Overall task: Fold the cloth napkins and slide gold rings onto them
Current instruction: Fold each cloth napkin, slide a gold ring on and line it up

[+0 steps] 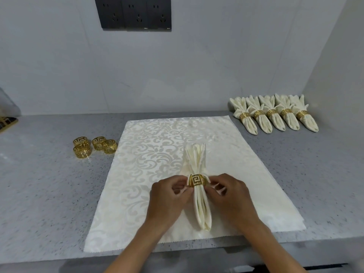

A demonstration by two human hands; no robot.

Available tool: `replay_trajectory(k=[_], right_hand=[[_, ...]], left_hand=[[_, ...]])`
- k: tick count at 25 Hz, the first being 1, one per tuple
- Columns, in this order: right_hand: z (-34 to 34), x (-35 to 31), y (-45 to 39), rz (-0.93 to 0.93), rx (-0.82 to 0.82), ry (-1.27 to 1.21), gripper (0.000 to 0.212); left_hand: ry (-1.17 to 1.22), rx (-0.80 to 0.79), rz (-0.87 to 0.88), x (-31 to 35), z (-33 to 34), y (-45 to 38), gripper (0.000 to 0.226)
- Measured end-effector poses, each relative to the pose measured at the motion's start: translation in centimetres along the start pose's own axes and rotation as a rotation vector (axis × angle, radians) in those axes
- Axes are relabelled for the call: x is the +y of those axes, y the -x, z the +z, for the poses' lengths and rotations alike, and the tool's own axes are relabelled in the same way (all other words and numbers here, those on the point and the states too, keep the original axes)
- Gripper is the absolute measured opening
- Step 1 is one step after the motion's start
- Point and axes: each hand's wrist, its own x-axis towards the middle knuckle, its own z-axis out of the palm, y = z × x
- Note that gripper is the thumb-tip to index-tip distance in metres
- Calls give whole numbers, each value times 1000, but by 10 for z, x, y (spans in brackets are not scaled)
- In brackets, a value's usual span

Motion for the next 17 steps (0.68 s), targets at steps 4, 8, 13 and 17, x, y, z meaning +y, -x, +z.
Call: replay_trajectory(k=[4,8,13,17], right_hand=[[-29,3,-50,1,-19,27,44],[-17,-15,-103,-187,-286,374,46],[-27,-3,-98,-278,-148,527,16],[-41,12,-53,-40,4,344,18]], left_hand=[[-250,32,133,1,-23,-48,34],[-637,-153,291,12,-13,-98,48],[-634,-69,375,4,-39,-92,6],[-491,3,234,-21,-61,-48,21]])
